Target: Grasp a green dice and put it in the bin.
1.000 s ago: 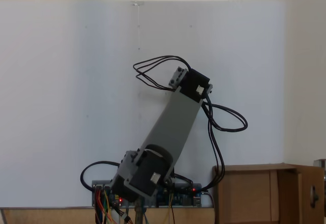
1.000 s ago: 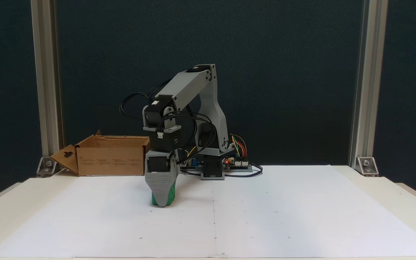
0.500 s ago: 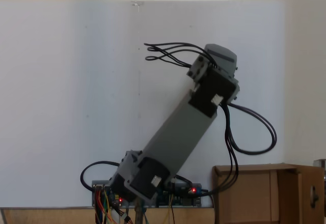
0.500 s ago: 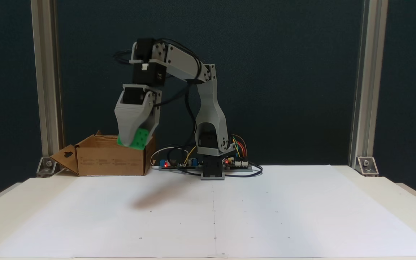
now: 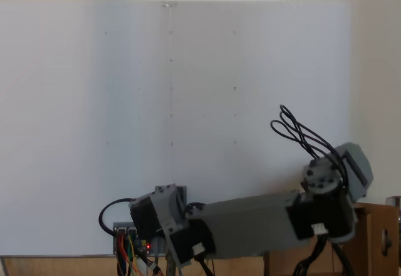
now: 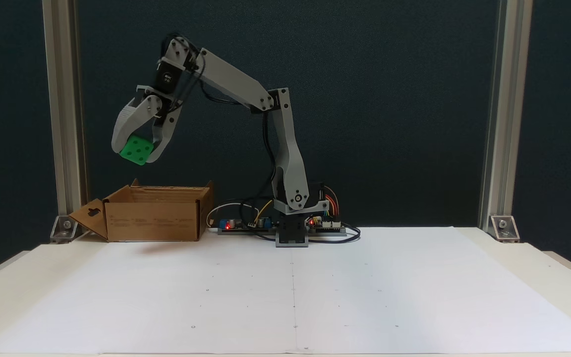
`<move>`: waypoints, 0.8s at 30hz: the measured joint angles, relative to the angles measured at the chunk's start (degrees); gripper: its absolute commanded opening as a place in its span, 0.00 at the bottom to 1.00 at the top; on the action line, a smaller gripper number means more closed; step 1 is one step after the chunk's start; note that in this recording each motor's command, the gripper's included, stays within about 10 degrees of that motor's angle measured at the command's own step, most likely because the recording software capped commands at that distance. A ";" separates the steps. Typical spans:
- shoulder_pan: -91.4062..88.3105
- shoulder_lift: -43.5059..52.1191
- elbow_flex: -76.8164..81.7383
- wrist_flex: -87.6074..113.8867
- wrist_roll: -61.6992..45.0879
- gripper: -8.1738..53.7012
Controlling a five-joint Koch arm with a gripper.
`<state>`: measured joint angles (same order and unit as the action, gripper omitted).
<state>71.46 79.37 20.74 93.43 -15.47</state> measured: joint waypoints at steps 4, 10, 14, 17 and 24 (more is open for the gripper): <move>8.79 0.00 -0.44 0.00 -0.09 0.33; 20.21 -0.44 -1.32 0.09 -0.35 0.33; 24.70 -4.75 -1.32 0.09 -2.64 0.33; 27.25 -9.58 -1.32 -0.09 -3.78 0.33; 29.71 -15.38 0.00 -0.97 -4.39 0.33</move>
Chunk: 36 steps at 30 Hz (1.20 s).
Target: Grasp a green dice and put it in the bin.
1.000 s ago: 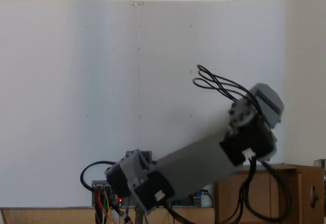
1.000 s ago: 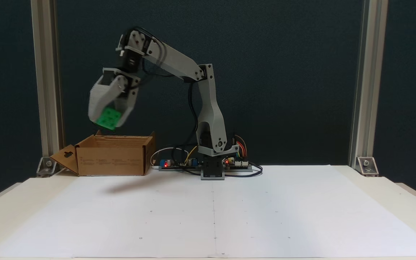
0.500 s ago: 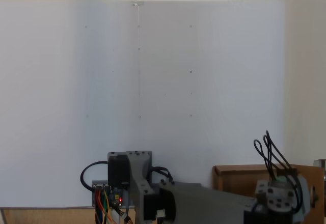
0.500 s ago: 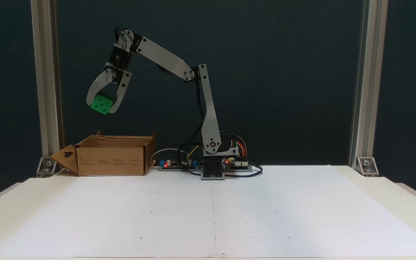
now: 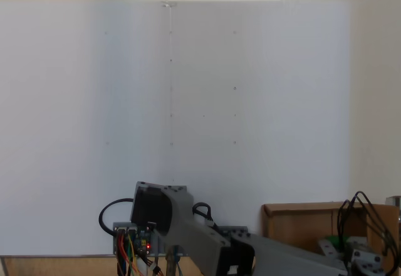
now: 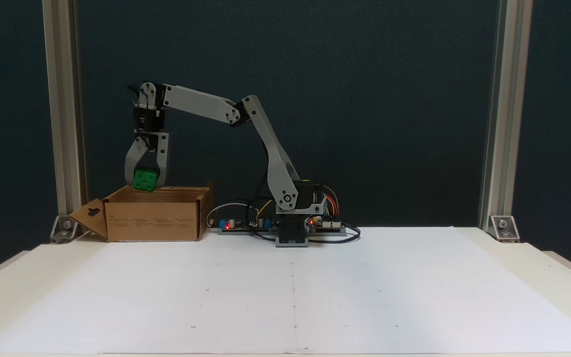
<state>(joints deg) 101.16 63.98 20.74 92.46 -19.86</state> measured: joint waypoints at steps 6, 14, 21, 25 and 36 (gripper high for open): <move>0.97 -0.18 10.63 -7.47 -0.09 0.33; 0.97 -0.09 11.95 -8.44 -0.09 0.39; 0.97 0.09 11.95 -9.67 -0.09 0.87; 0.88 2.90 11.60 -13.62 -0.09 0.87; -13.01 10.37 -13.18 -14.06 11.16 0.85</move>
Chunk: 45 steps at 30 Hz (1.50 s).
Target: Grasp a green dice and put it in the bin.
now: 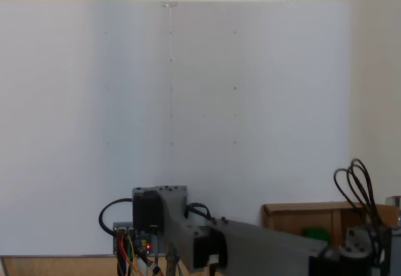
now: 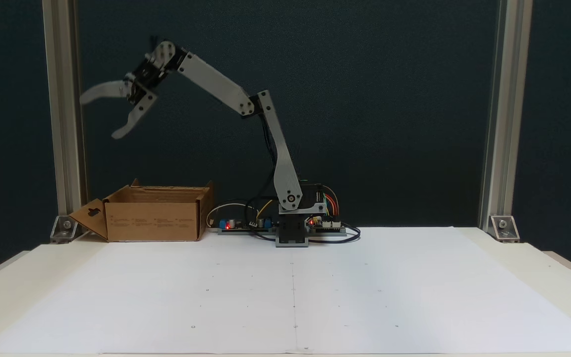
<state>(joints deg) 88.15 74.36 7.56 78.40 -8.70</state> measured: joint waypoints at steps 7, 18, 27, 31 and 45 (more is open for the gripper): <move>-18.72 8.00 -0.09 0.09 4.92 0.85; -58.45 9.76 -0.09 0.09 4.92 0.84; -72.42 12.30 0.26 -6.42 4.92 0.84; -72.60 14.33 0.97 -12.13 4.92 0.83; -77.26 32.08 49.22 -30.94 5.63 0.84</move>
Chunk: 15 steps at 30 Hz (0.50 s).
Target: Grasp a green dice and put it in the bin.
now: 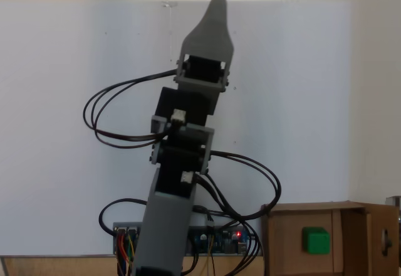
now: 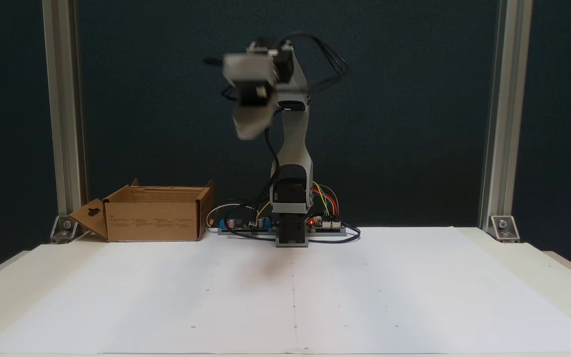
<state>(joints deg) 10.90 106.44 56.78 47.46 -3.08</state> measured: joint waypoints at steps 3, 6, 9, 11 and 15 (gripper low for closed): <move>-5.71 2.64 2.55 -3.78 0.00 0.84; -9.05 3.25 7.21 -8.96 0.09 0.84; -10.28 4.31 13.27 -13.27 0.09 0.84; -10.63 6.42 21.01 -17.67 0.09 0.84; -10.81 8.70 28.21 -23.03 0.09 0.84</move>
<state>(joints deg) 0.09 115.14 84.99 24.43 -2.99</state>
